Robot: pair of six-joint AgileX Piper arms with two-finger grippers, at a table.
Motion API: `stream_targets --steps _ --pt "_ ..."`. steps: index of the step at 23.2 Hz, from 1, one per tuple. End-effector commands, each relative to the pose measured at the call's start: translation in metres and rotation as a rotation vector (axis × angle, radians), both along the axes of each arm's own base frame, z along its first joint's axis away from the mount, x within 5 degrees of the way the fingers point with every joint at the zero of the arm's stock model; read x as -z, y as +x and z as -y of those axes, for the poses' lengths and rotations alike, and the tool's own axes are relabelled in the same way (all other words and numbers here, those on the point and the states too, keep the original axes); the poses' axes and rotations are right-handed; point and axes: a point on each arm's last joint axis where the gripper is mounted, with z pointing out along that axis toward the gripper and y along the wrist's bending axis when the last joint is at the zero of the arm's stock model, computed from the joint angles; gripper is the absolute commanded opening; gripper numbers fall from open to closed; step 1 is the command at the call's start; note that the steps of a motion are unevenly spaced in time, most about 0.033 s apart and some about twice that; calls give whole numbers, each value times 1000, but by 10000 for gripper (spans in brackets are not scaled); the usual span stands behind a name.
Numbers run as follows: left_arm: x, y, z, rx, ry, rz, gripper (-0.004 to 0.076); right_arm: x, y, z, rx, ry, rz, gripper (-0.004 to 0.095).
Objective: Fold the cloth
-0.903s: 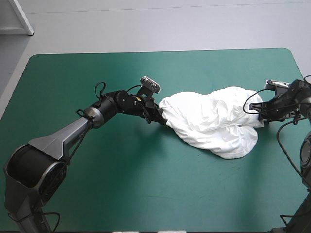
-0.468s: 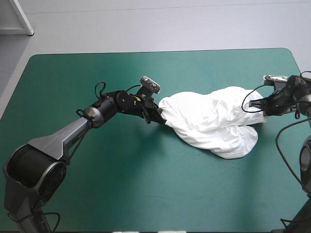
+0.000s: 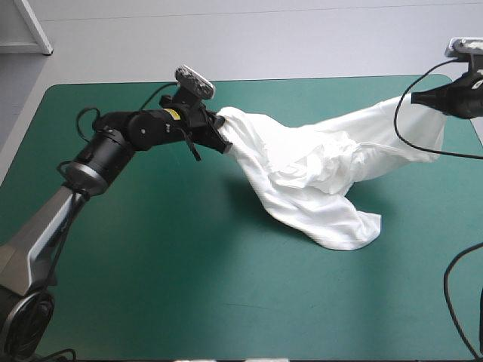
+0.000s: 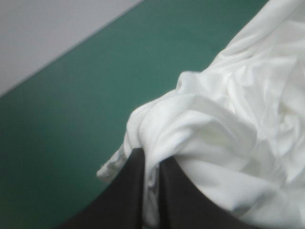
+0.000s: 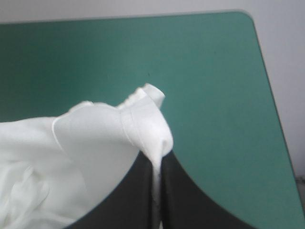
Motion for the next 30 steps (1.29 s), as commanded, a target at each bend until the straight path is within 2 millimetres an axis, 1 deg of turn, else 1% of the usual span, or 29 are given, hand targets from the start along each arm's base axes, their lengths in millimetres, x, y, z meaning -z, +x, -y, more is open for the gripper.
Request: stream_targets --steps 1,3,5,7,8,9,10,14,15,16,17,19,20,22,24,25,27,28,29,30 --pt "-90 -34 -20 -14 -95 241 21 -75 -44 -10 -3 -29 260 -14" --pt "-125 -52 -28 -14 -104 342 21 -100 -62 -13 -5 -45 339 -14" --pt "-158 -71 -37 -15 -128 438 21 -126 -85 -19 -16 -50 429 -14" --pt "-186 -90 -47 -25 -124 524 21 -149 -107 -24 -20 -62 514 -13" --pt "-211 -111 -59 -48 -126 591 21 -168 -127 -29 -28 -69 595 -13" --pt "-218 -118 -64 -66 -113 605 21 -177 -139 -31 -30 -76 637 -13" --pt "-230 -129 -71 -88 -113 636 21 -186 -150 -33 -31 -85 678 -13" --pt "-255 -164 -94 -155 -91 693 21 -211 -190 -42 -40 -107 809 -13" --pt "-265 -182 -103 -171 -95 714 21 -220 -209 -46 -52 -109 868 -13" --pt "-269 -193 -108 -180 -106 729 21 -223 -217 -48 -54 -112 888 -13" --pt "-274 -206 -114 -183 -120 735 21 -227 -230 -51 -55 -118 917 -13" --pt "-275 -224 -122 -184 -125 717 21 -229 -249 -54 -58 -126 939 -14" --pt "-274 -228 -123 -183 -119 702 21 -229 -251 -55 -60 -126 932 -14" --pt "-267 -233 -126 -183 -106 615 21 -224 -257 -58 -82 -116 881 -14" --pt "-257 -225 -125 -218 -120 515 21 -213 -252 -61 -125 -87 770 -14" --pt "-251 -216 -124 -246 -91 485 21 -211 -248 -63 -147 -64 760 -14" --pt "-235 -193 -118 -282 -35 401 21 -203 -231 -64 -194 -24 708 -14" --pt "-222 -177 -111 -279 5 339 21 -196 -217 -63 -203 -2 665 -14" --pt "-211 -166 -106 -271 28 296 21 -191 -208 -61 -204 11 634 -13" --pt "-199 -152 -99 -261 48 250 21 -184 -194 -59 -202 34 591 -14"
